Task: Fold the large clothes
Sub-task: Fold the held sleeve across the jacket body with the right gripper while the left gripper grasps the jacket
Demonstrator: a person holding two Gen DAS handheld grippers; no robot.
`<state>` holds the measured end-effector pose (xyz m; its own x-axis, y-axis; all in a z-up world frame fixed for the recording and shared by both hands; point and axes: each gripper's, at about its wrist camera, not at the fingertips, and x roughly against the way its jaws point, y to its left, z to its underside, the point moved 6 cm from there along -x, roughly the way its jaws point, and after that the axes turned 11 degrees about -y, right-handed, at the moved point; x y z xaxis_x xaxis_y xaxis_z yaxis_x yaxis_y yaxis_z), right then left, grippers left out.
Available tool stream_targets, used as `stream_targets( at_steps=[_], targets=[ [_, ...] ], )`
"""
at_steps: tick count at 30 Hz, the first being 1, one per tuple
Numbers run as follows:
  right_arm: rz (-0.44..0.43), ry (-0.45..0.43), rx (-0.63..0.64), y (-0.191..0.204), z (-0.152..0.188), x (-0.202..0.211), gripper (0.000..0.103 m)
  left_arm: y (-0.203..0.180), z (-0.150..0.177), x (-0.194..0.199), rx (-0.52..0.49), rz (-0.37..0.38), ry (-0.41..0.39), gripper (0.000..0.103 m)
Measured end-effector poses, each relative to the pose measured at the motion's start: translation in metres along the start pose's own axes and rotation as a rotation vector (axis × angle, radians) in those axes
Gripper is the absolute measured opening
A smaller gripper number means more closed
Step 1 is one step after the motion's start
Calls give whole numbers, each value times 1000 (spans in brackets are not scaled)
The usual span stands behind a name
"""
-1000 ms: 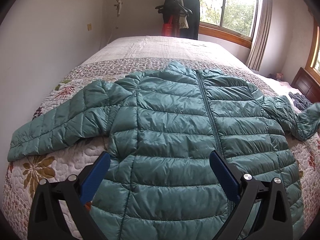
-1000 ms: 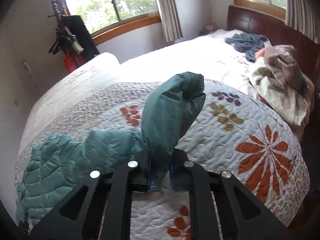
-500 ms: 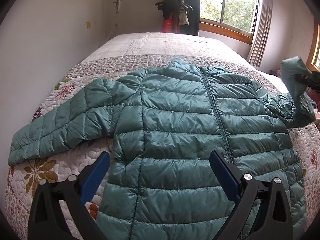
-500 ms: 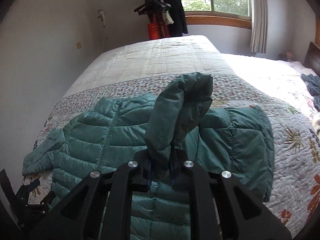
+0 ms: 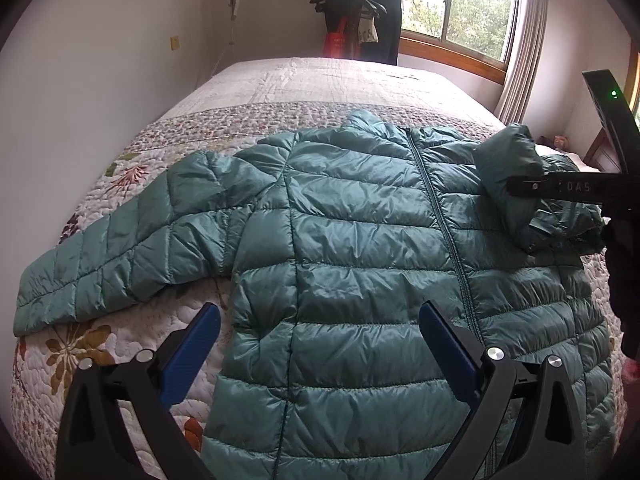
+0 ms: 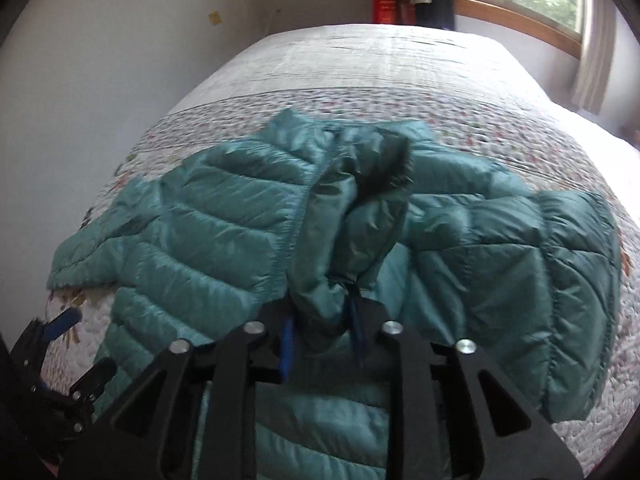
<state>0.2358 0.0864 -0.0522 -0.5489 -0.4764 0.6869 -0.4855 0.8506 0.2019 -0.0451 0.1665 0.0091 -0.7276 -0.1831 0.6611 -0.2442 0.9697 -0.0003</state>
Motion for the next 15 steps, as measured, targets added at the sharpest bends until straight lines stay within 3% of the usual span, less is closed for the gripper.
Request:
stream_targets(
  at_steps=[3,6,10,15],
  targets=[
    [-131,-3,-10,14,-1,9,41,-2,-3,-5,10,31,18,99],
    [-211,-26,-43,13,-6,24,42,-5,-8,-10,35,80,37,99],
    [-155,-86,-67,-10,-12,43,42,-13,-18,-23,66,130,65,99],
    [-14,-176,-169,-70,-16,68,45,-39,-39,-53,122,205,117,99]
  ],
)
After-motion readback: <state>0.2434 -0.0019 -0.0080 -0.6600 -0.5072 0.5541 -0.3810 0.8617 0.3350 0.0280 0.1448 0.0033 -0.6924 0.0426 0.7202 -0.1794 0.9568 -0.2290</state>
